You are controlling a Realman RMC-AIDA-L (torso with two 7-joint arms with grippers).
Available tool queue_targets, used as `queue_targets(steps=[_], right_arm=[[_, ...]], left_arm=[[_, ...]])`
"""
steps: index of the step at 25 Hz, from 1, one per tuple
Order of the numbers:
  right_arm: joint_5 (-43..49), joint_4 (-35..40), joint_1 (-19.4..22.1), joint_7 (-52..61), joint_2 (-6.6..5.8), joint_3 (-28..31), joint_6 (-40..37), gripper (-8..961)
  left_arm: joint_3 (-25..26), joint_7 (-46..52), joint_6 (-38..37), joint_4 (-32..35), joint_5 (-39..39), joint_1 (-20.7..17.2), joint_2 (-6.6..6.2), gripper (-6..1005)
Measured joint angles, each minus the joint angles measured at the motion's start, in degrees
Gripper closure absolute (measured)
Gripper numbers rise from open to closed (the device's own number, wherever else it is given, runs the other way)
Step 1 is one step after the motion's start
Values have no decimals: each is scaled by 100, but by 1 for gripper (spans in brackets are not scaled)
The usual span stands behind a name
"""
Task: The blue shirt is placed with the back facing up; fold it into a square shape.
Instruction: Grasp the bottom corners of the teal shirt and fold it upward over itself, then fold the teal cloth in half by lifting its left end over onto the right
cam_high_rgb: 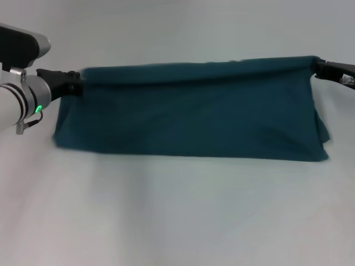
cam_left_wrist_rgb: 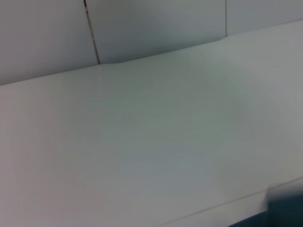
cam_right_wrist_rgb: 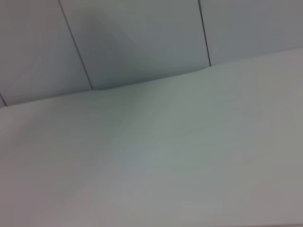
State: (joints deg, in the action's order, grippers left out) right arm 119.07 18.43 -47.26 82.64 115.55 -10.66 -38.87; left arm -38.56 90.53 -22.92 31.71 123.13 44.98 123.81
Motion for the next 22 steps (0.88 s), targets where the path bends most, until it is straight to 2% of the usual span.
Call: queue_targets(steps=[8, 11, 18, 22], right_arm=[[-301, 73, -8, -436, 119, -111, 153, 878], [-487, 74, 6, -491, 93, -117, 167, 742], [-516, 74, 14, -248, 9, -322, 85, 454], [-517, 73, 41, 27, -33, -583, 57, 324]], left_arm=[[-14, 42, 223, 28, -96, 27, 3, 785], [-11, 48, 515, 33, -233, 28, 3, 722], [1, 50, 576, 46, -349, -2, 0, 574], [-14, 52, 578, 58, -352, -4, 3, 384]])
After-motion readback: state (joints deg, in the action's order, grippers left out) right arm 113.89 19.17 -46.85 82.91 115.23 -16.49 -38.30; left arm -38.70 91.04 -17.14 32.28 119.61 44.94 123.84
